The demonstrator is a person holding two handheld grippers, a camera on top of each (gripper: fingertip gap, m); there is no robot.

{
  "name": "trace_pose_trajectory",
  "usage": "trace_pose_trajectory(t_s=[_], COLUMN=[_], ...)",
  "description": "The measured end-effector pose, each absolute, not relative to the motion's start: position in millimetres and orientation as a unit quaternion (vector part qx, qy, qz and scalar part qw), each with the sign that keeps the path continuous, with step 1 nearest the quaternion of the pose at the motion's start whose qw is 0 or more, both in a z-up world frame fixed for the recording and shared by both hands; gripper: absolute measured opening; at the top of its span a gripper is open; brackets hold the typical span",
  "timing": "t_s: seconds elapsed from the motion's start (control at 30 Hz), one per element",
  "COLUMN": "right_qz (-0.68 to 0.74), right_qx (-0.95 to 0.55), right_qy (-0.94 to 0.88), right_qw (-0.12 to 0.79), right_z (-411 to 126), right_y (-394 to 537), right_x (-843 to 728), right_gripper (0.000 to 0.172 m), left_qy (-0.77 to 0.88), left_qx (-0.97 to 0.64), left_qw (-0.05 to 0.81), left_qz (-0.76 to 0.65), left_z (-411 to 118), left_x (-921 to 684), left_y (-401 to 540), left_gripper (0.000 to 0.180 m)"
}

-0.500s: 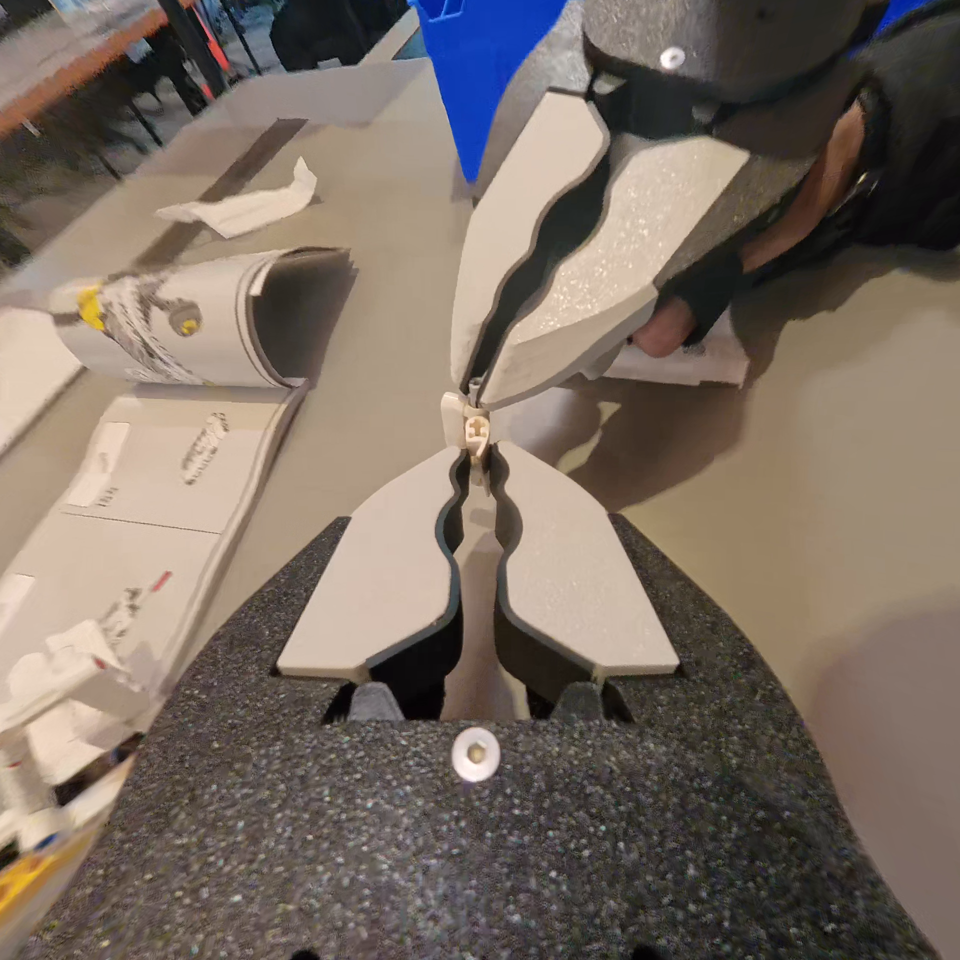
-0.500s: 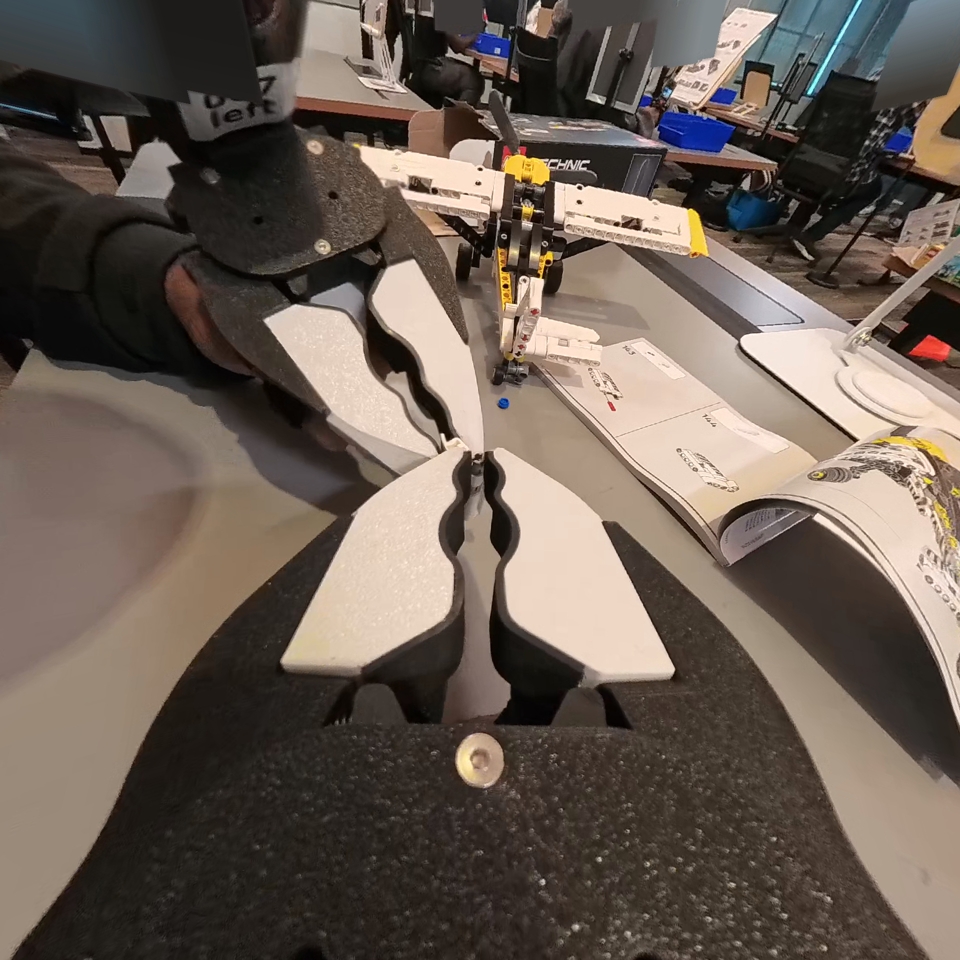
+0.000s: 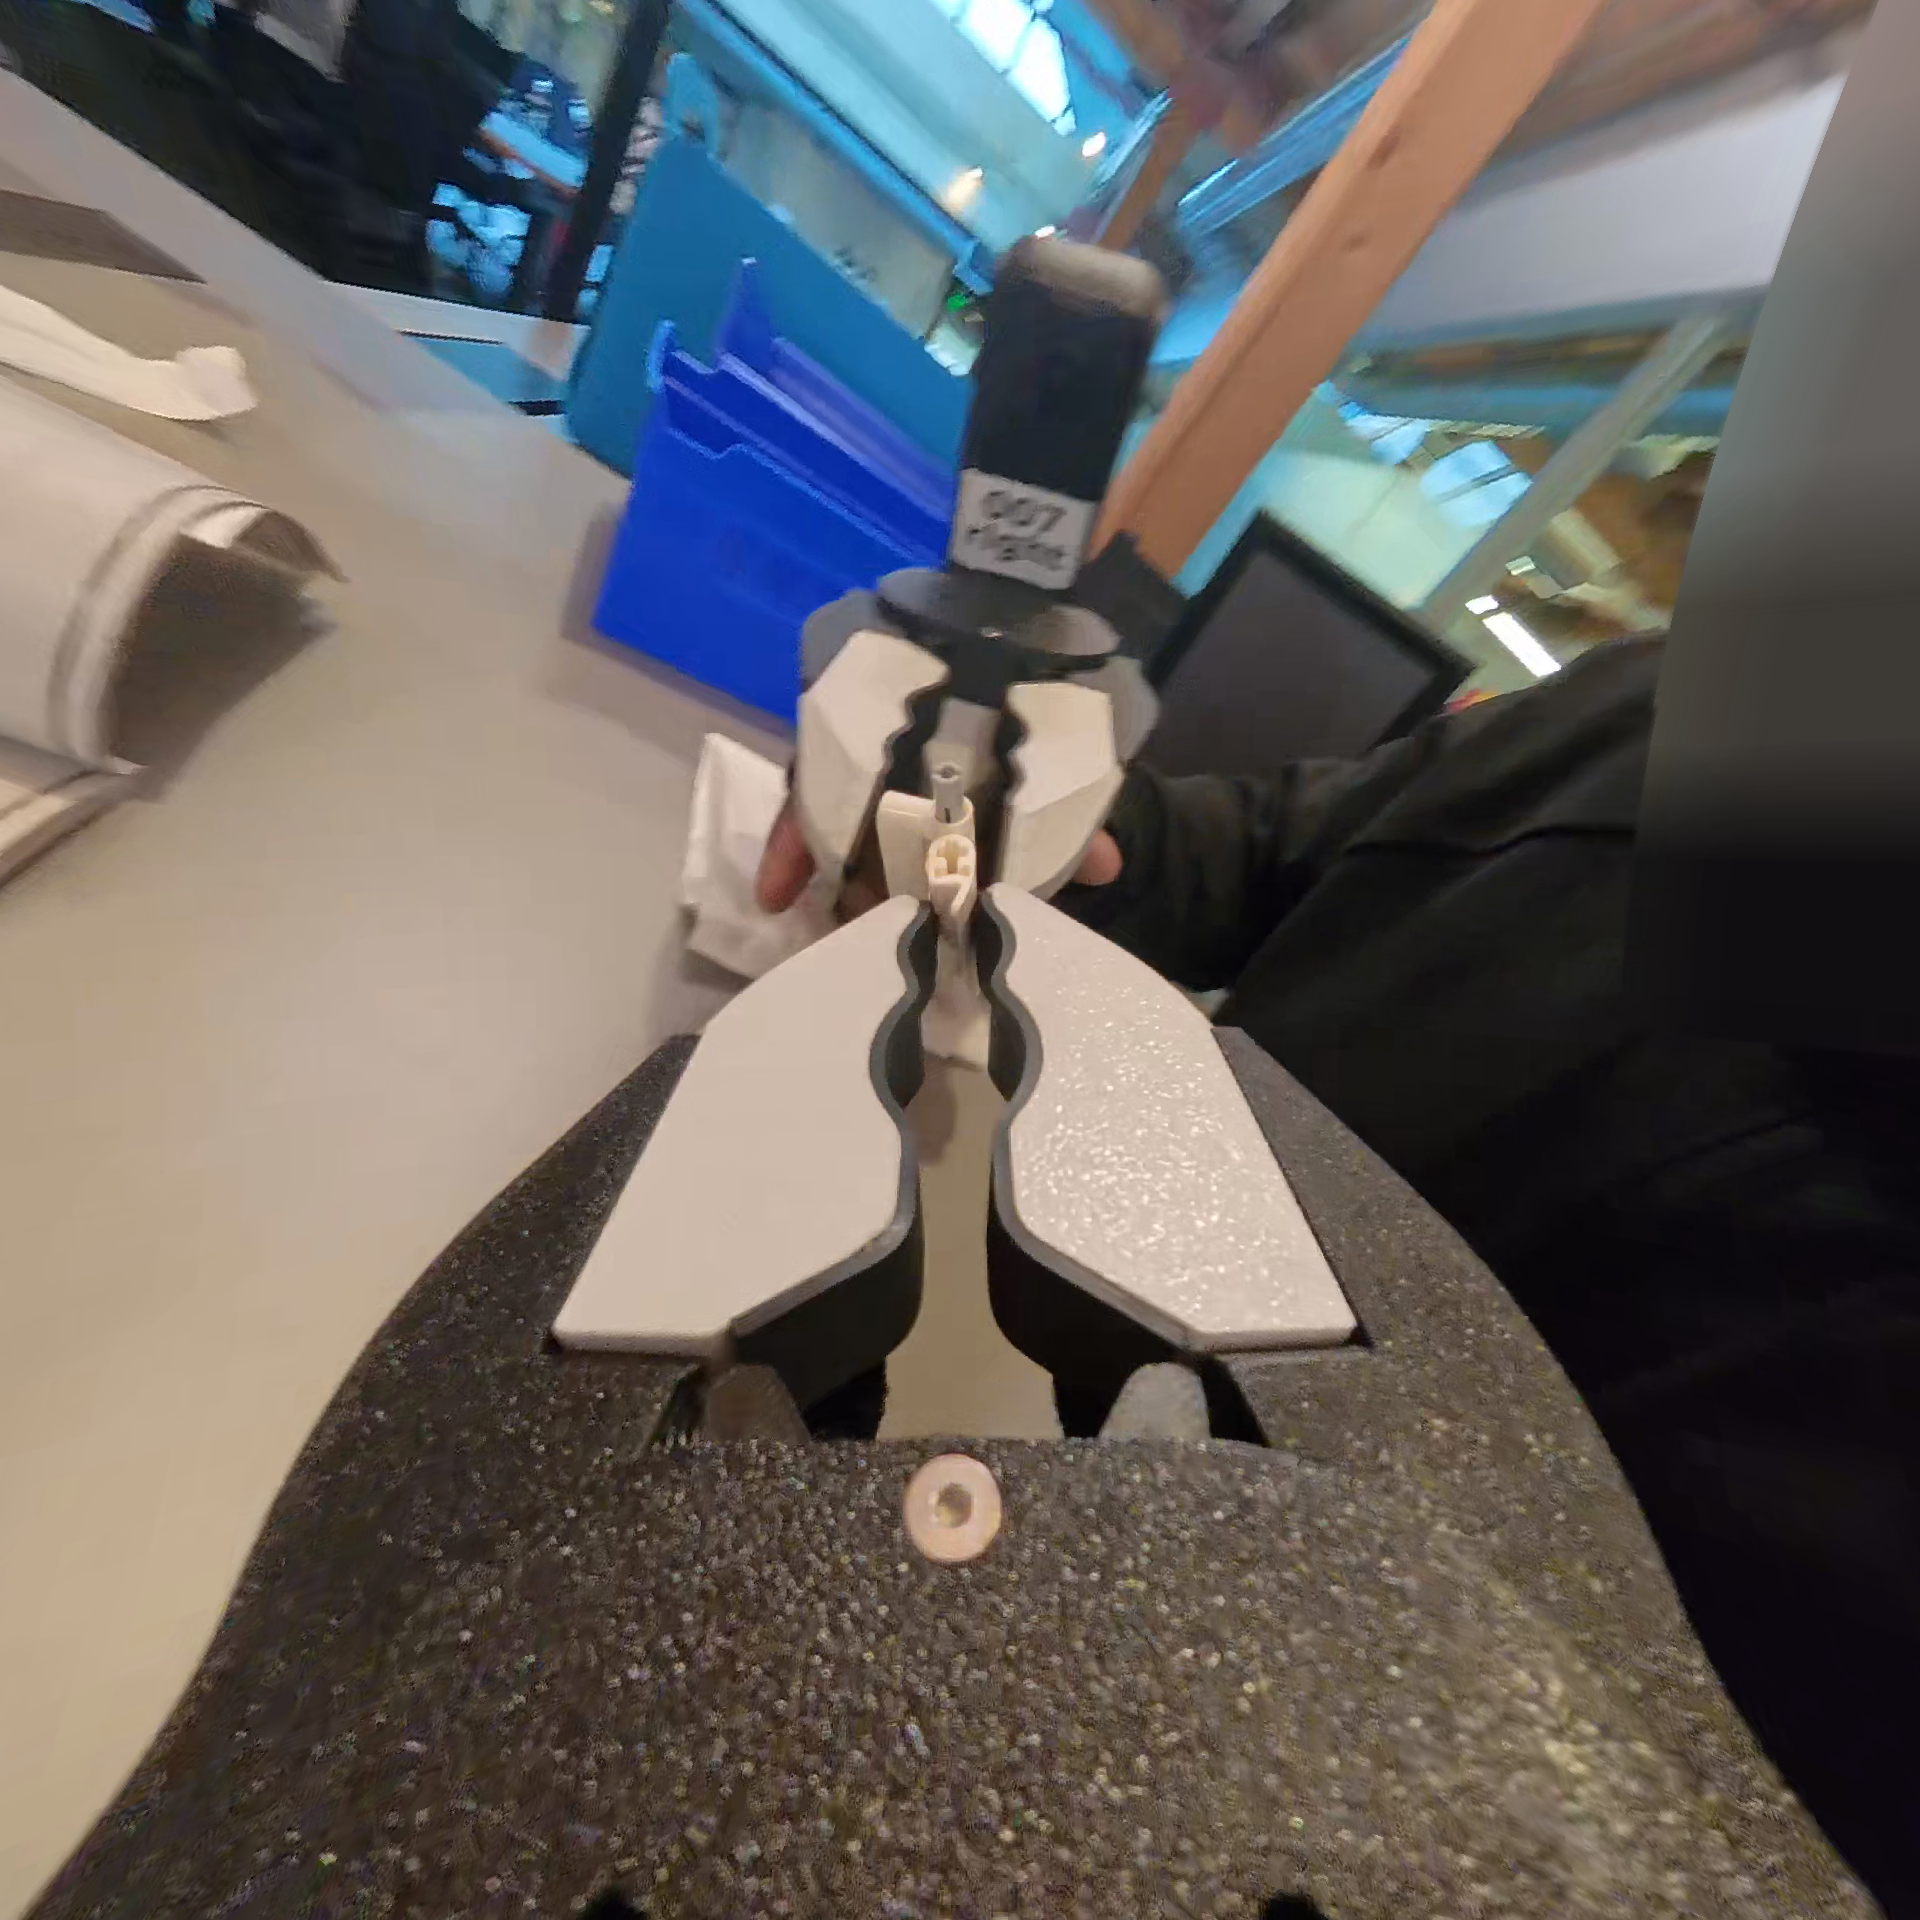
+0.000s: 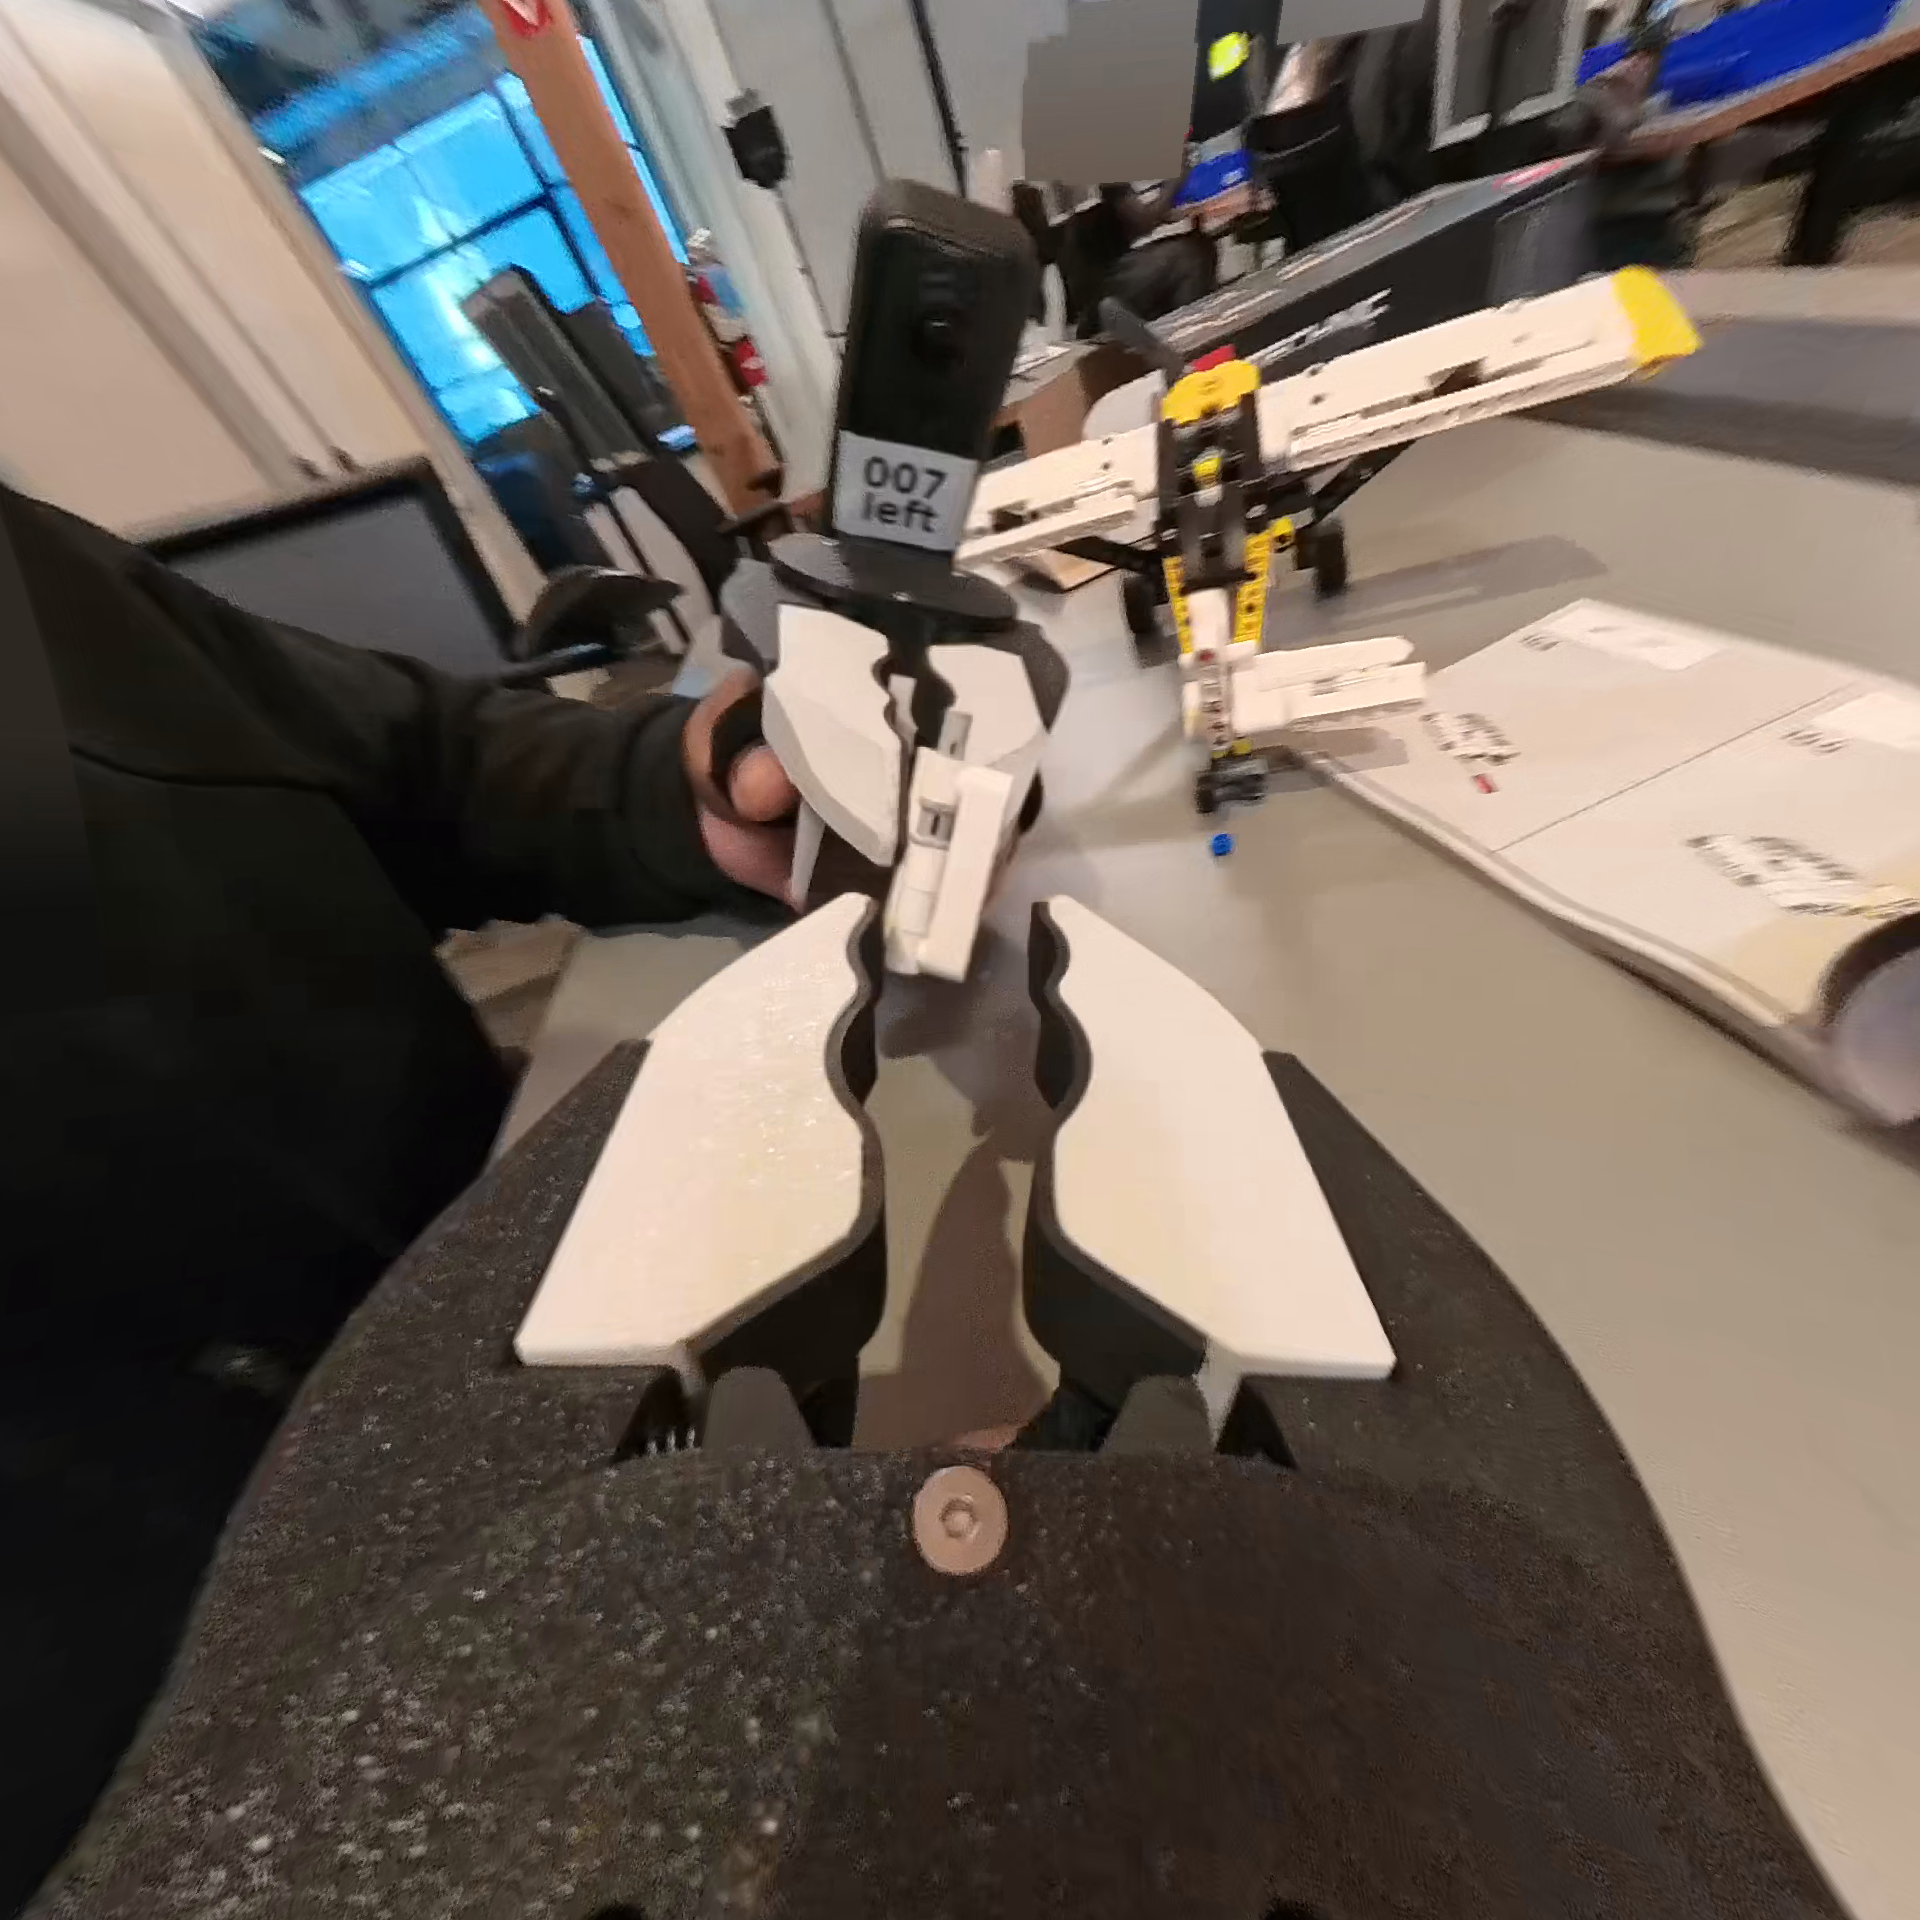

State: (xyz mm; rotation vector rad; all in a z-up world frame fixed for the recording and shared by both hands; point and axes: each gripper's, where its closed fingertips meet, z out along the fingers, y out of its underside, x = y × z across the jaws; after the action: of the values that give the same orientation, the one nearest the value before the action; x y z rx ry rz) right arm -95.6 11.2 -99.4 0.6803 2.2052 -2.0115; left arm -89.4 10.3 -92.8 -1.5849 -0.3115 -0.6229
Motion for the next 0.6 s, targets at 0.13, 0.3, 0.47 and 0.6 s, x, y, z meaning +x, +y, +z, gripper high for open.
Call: trace_pose_trajectory(t_s=[0.13,0.3,0.47,0.6], right_qz=[-0.667,-0.677,-0.683,-0.672], right_qx=[0.208,0.203,0.215,0.227], right_qy=[0.702,0.687,0.679,0.689], right_qw=[0.137,0.167,0.161,0.146], right_z=[-96,-92,-91,-95], right_y=[6,4,6,7], right_x=[-79,-75,-78,-82], right_gripper=[0.025,0.017,0.016,0.016], left_qy=[-0.131,-0.132,-0.151,-0.161], left_qx=[-0.661,-0.638,-0.619,-0.624], left_qw=[0.659,0.671,0.683,0.684], left_qz=[-0.334,-0.354,-0.357,-0.342], left_z=[-84,-78,-77,-79], left_x=[-81,-81,-85,-89], left_y=[10,9,10,10], left_gripper=[0.008,0.008,0.007,0.007])
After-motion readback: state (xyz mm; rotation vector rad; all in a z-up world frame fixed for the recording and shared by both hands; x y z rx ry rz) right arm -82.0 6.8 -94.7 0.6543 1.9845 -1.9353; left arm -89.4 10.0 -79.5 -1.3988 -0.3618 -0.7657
